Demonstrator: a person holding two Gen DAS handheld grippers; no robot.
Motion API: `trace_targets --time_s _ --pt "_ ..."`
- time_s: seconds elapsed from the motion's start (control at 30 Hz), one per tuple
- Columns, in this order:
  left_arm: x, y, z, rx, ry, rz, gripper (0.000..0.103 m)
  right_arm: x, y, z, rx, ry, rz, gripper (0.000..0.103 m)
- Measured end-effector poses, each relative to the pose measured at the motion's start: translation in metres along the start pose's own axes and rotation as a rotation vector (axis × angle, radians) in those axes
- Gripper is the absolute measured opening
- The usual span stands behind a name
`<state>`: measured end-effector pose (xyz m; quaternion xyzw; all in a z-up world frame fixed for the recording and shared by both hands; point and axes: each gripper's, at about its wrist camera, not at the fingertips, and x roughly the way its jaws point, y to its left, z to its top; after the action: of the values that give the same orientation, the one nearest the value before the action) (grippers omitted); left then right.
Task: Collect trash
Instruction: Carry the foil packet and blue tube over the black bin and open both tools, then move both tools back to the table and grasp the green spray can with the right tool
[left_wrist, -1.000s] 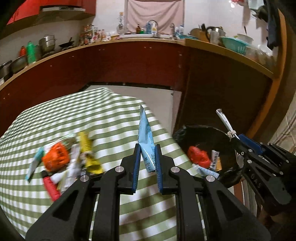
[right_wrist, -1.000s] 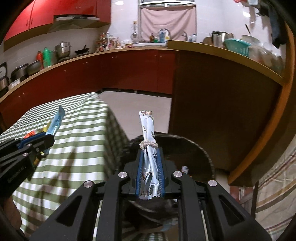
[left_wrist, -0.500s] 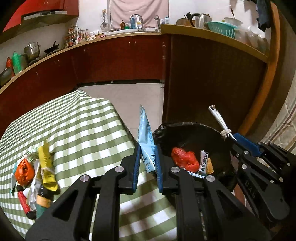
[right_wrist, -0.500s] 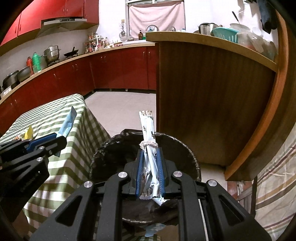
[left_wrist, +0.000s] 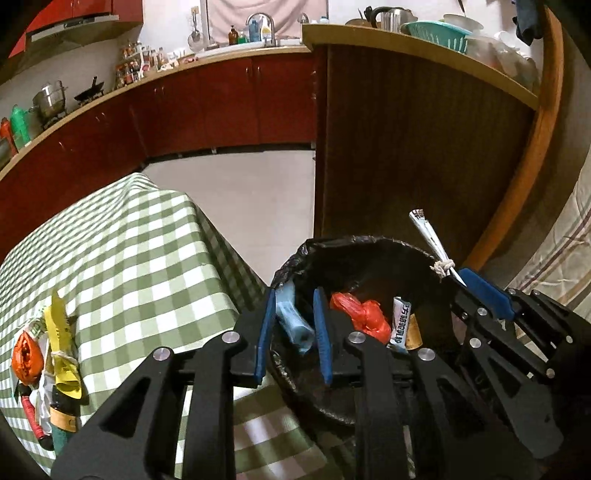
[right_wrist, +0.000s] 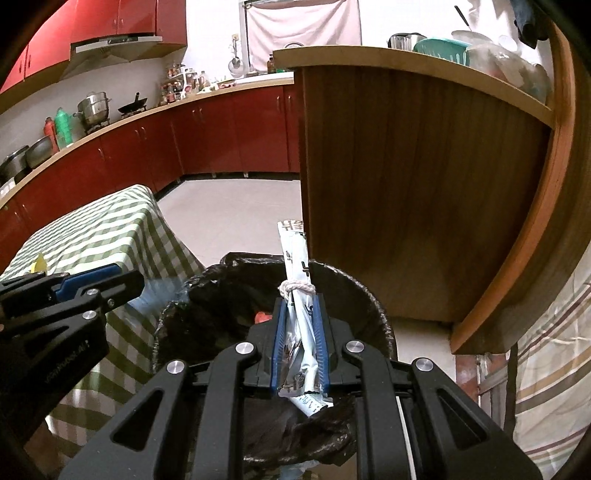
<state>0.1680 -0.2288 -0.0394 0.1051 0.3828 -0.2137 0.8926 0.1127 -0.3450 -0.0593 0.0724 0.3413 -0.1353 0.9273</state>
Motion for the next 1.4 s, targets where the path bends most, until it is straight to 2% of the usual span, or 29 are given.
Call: trace_targets --time_s 0.1,0.2,0.27,0.33,0.5,0.67,1.17,1.3,1.4 --pt "0.003 0.002 0.002 -0.010 0.011 -0.007 0.040 0.003 -0.002 0.000 0.008 0.005 -0.004 0.017" --pt "0.002 0.003 0.003 -0.019 0.011 -0.009 0.044 0.006 -0.003 0.000 0.010 0.014 -0.008 0.018" --pt "0.001 0.005 0.002 -0.028 0.005 -0.007 0.046 0.007 -0.005 0.001 0.015 0.018 -0.008 0.028" --pt "-0.002 0.004 0.001 -0.034 -0.002 -0.002 0.048 0.006 -0.005 0.001 0.016 0.011 -0.016 0.031" --pt "-0.016 0.014 -0.003 -0.051 -0.012 0.008 0.053 -0.001 -0.003 0.003 0.015 0.002 -0.015 0.035" --pt "-0.038 0.035 -0.008 -0.084 -0.032 0.030 0.059 -0.014 0.010 0.006 0.007 -0.018 -0.003 0.044" --pt "-0.102 0.139 -0.055 -0.227 -0.039 0.199 0.060 -0.039 0.099 0.000 -0.079 -0.008 0.141 0.046" --pt "-0.118 0.168 -0.070 -0.274 -0.038 0.248 0.065 -0.044 0.126 -0.004 -0.108 -0.001 0.179 0.046" --pt "-0.128 0.191 -0.082 -0.306 -0.036 0.286 0.066 -0.046 0.147 -0.007 -0.131 0.006 0.211 0.046"
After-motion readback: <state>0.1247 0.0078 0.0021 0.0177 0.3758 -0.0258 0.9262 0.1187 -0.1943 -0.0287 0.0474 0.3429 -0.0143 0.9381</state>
